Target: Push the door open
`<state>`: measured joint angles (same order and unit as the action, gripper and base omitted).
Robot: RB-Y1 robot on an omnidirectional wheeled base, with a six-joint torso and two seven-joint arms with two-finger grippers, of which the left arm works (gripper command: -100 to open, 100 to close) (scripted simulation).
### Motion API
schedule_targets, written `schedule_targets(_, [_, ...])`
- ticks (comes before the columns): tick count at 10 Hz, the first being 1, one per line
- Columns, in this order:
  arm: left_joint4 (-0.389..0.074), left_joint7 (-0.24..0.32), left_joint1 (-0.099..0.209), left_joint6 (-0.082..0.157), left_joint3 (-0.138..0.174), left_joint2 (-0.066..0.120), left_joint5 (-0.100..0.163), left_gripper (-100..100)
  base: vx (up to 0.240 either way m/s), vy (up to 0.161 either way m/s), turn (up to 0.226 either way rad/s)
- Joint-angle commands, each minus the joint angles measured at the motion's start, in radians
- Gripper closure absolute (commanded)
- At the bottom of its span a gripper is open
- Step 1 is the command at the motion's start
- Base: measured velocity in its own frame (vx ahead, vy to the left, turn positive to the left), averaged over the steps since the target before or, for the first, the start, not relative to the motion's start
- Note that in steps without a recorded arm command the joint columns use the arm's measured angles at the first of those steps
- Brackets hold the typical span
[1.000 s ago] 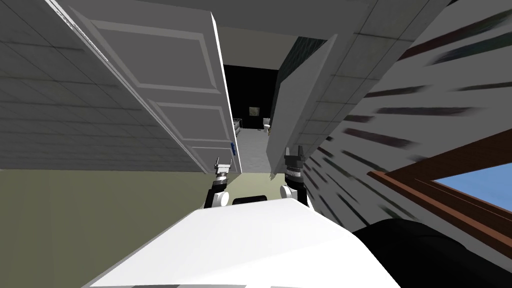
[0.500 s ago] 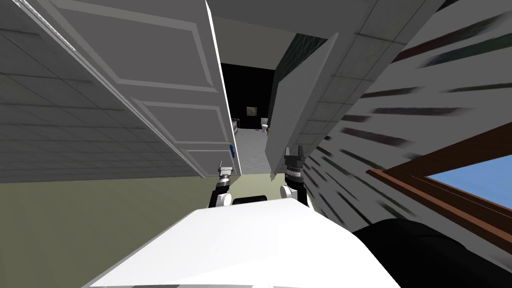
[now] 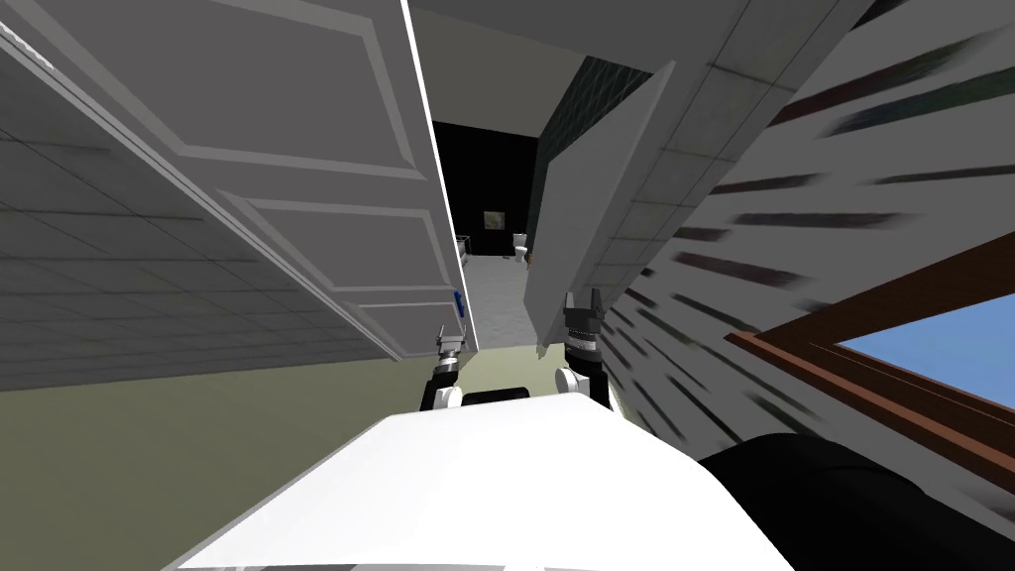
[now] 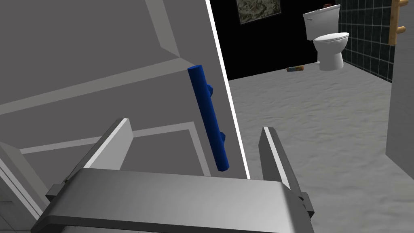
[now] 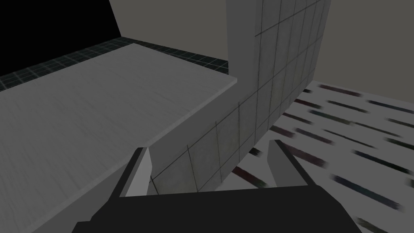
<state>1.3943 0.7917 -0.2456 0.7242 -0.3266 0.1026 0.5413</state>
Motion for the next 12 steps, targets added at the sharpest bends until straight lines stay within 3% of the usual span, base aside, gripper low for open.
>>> schedule_targets(1, [-0.035, 0.031, 0.006, 0.015, -0.014, 0.002, 0.023, -100, 0.072, 0.082, -0.078])
schedule_targets(12, [-0.270, 0.192, 0.068, 0.104, -0.090, 0.001, 0.151, -100, 0.065, 0.072, -0.072])
